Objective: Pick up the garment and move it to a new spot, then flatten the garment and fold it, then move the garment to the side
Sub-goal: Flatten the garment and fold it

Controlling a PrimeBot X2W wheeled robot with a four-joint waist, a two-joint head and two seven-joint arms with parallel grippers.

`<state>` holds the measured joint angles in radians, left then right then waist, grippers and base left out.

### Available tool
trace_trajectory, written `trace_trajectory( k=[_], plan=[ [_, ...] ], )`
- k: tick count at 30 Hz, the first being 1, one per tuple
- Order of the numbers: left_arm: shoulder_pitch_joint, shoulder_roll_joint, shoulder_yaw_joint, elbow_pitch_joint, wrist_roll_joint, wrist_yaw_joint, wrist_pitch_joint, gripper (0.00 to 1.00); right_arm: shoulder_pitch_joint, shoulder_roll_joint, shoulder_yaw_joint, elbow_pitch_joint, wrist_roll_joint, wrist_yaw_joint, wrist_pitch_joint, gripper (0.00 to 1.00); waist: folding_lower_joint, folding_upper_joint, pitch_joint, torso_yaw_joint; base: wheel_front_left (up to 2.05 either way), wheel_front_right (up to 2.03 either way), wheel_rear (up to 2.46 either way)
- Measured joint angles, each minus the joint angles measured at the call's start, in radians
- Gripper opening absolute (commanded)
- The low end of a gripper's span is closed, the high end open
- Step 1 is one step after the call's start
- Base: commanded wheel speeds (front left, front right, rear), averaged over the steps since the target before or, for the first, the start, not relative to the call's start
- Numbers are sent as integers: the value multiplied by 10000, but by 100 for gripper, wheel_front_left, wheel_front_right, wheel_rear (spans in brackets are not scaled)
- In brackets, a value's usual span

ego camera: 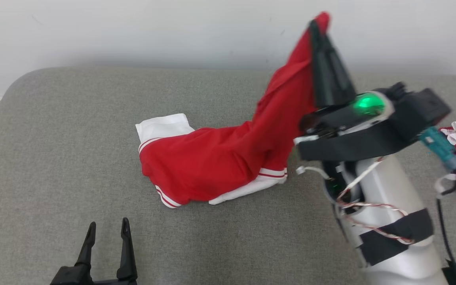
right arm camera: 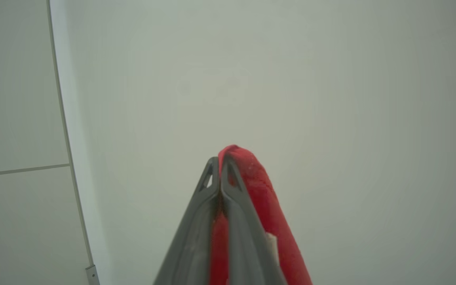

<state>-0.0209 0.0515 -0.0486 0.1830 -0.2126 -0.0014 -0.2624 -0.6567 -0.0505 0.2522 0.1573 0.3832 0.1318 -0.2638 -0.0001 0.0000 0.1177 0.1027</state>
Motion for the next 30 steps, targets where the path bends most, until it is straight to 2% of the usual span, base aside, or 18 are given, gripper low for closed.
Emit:
trace_trajectory(
  k=[5,9,10,12,13,14,22,30],
  plan=[
    [-49,-4,-54,10,-36,0,0,100,286,-201,-1578,284,-426,0,2,0,0,1,158,29,0,0,0],
    [-147,-6,-81,65,-82,-23,0,100,894,-876,-2665,1218,-1229,0,-2,0,0,0,318,21,0,0,0],
    [-198,0,-88,96,-90,-59,0,100,1103,-980,-2905,1419,-1406,0,6,8,0,0,352,10,0,0,0],
    [-259,-8,-88,136,-92,-67,-2,100,1416,-1175,-3285,1965,-1793,0,8,38,0,1,418,-33,0,0,0],
    [-267,-2,-82,151,-92,-71,0,100,1529,-1179,-3511,2201,-1910,0,6,77,1,1,448,-72,0,0,0],
    [-287,0,-92,188,-92,-77,0,100,1651,-1191,-3685,2376,-1987,0,4,100,1,1,478,-116,0,0,0],
    [-610,-4,-184,382,-38,-165,-2,100,2508,-980,-4376,2761,-2556,0,4,100,1,0,689,-574,0,0,0],
    [-1330,-2,-213,686,-136,-255,-2,100,2882,-673,-4149,2514,-2525,0,4,100,1,0,1085,-1045,0,0,0]
  ],
)
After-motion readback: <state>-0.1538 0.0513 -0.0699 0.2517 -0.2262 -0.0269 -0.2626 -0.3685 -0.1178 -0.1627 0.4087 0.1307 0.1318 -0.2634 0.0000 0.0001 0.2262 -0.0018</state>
